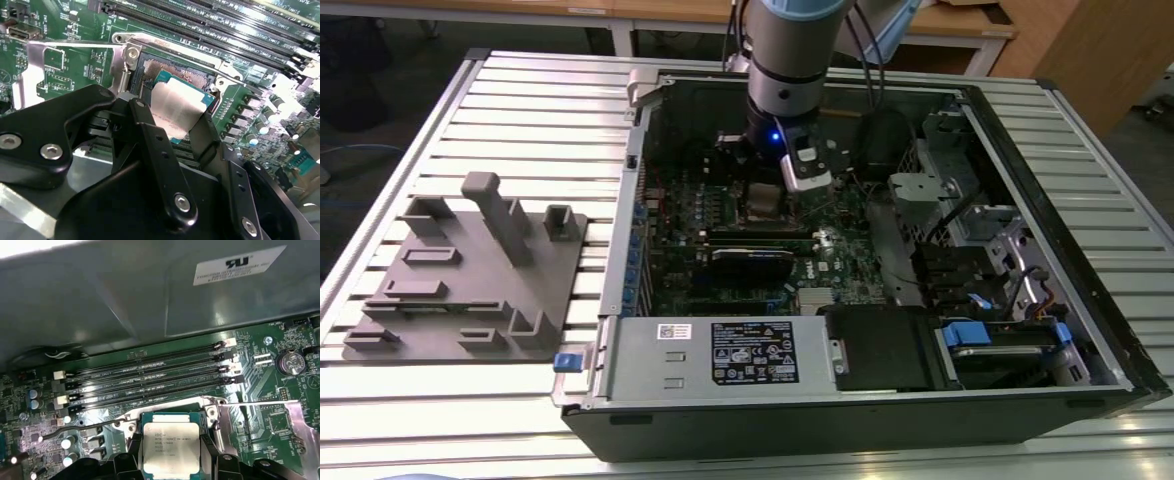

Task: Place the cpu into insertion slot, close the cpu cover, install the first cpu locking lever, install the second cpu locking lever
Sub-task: 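Place the cpu into insertion slot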

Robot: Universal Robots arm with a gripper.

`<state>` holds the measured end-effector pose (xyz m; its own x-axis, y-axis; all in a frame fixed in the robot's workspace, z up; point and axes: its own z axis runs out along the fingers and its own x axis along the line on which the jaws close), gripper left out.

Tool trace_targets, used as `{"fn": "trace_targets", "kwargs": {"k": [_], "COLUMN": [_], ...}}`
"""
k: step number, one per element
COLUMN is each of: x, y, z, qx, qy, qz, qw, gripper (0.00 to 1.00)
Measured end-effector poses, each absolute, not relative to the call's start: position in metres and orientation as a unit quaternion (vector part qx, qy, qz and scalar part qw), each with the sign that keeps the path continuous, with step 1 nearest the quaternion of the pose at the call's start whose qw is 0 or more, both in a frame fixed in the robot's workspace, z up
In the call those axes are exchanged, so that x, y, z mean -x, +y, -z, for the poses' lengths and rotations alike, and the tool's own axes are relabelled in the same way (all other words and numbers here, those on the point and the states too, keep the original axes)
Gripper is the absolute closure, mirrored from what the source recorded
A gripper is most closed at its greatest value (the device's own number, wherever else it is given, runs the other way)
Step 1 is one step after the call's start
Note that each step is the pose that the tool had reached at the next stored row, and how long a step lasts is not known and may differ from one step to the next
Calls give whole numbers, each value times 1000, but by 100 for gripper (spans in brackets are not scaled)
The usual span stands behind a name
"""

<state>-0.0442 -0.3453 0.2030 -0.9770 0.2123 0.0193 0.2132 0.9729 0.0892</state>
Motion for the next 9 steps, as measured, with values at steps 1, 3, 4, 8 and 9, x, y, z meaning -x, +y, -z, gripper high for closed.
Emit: {"fn": "trace_targets", "kwargs": {"k": [1, 3, 4, 8, 9], "x": [44, 45, 45, 45, 45], "y": [-345, -345, -345, -345, -345], "z": [-202, -199, -197, -195, -195], "qx": [109, 113, 116, 127, 127], "qy": [-993, -993, -992, -991, -991], "qz": [45, 45, 46, 46, 45], "qw": [5, 5, 4, 4, 4], "gripper": [46, 46, 46, 46, 46]}}
